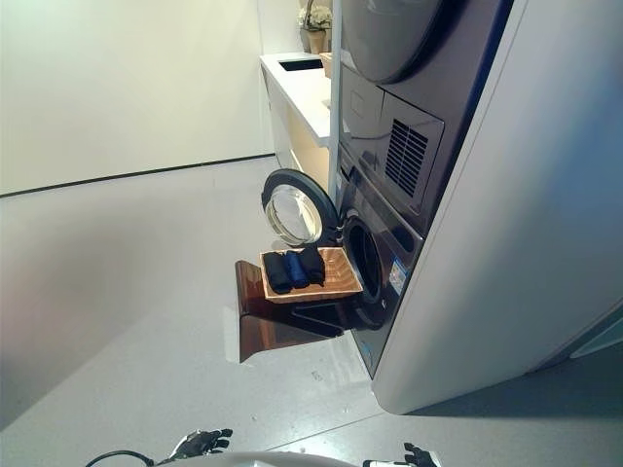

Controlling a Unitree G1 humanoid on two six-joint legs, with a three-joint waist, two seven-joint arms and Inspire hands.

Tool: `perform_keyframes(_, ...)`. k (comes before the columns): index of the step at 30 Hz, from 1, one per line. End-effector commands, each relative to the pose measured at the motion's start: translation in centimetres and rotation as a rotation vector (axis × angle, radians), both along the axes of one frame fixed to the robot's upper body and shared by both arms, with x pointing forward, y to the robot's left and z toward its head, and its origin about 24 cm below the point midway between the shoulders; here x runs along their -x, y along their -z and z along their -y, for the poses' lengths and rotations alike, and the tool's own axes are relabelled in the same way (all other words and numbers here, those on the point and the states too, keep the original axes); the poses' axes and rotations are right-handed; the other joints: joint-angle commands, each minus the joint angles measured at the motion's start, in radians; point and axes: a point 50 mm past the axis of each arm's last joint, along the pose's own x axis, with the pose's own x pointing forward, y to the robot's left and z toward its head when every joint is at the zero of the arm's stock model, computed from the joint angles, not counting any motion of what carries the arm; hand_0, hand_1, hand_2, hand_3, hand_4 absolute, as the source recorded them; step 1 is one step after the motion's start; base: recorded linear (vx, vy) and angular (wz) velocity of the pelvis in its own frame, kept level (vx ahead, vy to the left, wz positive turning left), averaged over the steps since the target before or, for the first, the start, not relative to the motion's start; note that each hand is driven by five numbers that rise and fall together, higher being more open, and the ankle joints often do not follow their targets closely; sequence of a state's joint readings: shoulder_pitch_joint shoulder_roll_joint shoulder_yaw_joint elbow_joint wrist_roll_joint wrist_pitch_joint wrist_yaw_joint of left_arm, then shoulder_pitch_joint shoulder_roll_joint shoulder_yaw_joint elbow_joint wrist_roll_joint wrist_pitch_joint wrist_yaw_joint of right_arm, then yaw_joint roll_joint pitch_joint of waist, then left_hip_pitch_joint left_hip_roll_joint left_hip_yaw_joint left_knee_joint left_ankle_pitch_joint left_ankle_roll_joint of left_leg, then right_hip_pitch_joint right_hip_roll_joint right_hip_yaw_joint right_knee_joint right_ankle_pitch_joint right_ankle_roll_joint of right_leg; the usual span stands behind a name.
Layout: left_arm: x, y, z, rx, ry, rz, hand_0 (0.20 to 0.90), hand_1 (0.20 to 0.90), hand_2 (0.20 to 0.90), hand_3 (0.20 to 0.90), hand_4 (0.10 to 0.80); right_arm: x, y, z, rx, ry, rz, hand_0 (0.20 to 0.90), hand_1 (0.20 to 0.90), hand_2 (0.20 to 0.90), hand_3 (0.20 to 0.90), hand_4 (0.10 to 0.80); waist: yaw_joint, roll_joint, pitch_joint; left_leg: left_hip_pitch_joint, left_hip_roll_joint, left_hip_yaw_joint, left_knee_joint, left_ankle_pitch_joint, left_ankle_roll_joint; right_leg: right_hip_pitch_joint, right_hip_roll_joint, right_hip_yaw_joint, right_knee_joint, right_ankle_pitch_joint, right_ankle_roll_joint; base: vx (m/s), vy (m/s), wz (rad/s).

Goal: Pick up the clothes and place them into the washing machine

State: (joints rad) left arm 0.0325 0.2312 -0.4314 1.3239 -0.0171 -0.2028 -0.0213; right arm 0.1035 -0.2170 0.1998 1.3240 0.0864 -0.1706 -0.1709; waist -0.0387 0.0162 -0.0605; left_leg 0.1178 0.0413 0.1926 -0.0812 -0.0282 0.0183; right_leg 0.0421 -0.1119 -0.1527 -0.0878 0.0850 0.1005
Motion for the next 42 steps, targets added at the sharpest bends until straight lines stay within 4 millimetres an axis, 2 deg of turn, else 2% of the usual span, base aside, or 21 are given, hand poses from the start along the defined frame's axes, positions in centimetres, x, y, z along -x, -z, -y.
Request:
perform_keyframes(1,-1.5,0.0,1.9,0.061,-0.028,0.053,0.900,0.900,0.900,0.900,0.800,-1.3,-0.2,0.9,0.040,-0.054,-0.021,0.900,0.900,0.900,0.900,0.800,0.008,-0.021,-0.005,-0.025,-0.039,-0.046,-0.006,-0.009,-0.053,0.044,0.039,-0.021,0.001,-0.041,0.001,0.000,0.000,0.00)
perform_keyframes(24,-1.0,0.2,2.2,0.060,-0.066,0.023,0.900,0.900,0.900,0.900,0.800,-1.0,-0.2,1.2,0.052,-0.034,-0.048,0.900,0.900,0.900,0.900,0.800,0.015,-0.016,-0.006,-0.027,-0.049,-0.054,-0.006,-0.014,-0.046,0.041,0.031,-0.025,0.001,-0.040,0.004,0.001,0.001,0.00)
perform_keyframes(29,-1.0,0.3,2.4,0.054,-0.070,0.021,0.900,0.900,0.900,0.900,0.800,-0.9,-0.2,1.5,0.087,-0.091,-0.077,0.900,0.900,0.900,0.900,0.800,0.020,-0.017,-0.001,-0.034,-0.055,-0.056,-0.006,-0.014,-0.039,0.037,0.026,-0.026,0.001,-0.038,0.005,0.018,0.024,0.00)
perform_keyframes(32,-1.5,0.2,2.4,0.048,-0.073,0.037,0.900,0.900,0.900,0.900,0.800,-1.6,-0.4,1.7,0.133,-0.185,-0.083,0.900,0.900,0.900,0.900,0.800,0.028,-0.021,0.008,-0.043,-0.060,-0.061,-0.006,-0.011,-0.032,0.031,0.017,-0.030,0.011,-0.039,0.007,0.008,0.032,0.00)
perform_keyframes(37,-4.0,-0.4,2.9,0.036,-0.053,0.125,0.900,0.900,0.900,0.900,0.800,-4.5,-0.8,1.5,0.229,-0.483,-0.068,0.900,0.900,0.900,0.900,0.800,0.047,-0.030,0.047,-0.103,-0.073,-0.067,0.062,-0.034,-0.009,-0.022,-0.014,-0.035,0.104,-0.059,0.008,-0.026,0.067,0.04)
perform_keyframes(40,-5.2,-0.8,2.5,0.022,-0.046,0.167,0.900,0.900,0.900,0.900,0.800,-6.1,-1.3,1.9,0.235,-0.441,-0.010,0.900,0.900,0.900,0.900,0.800,0.053,-0.027,0.061,-0.117,-0.082,-0.080,0.088,-0.049,0.010,-0.069,-0.030,-0.044,0.220,-0.079,0.016,0.084,0.137,0.16)
perform_keyframes(41,-5.5,-0.9,2.0,0.007,-0.037,0.175,0.900,0.900,0.900,0.900,0.800,-6.2,-1.4,2.0,0.230,-0.403,0.005,0.900,0.900,0.900,0.900,0.800,0.050,-0.022,0.071,-0.106,-0.090,-0.094,0.095,-0.057,0.022,-0.099,-0.045,-0.045,0.318,-0.050,0.024,0.146,0.151,0.23)
perform_keyframes(42,-5.5,-0.9,2.0,0.007,-0.037,0.175,0.900,0.900,0.900,0.900,0.800,-6.2,-1.4,2.0,0.230,-0.402,0.005,0.900,0.900,0.900,0.900,0.800,0.050,-0.023,0.071,-0.107,-0.091,-0.094,0.096,-0.058,0.023,-0.101,-0.047,-0.044,0.321,-0.051,0.025,0.168,0.153,0.33)
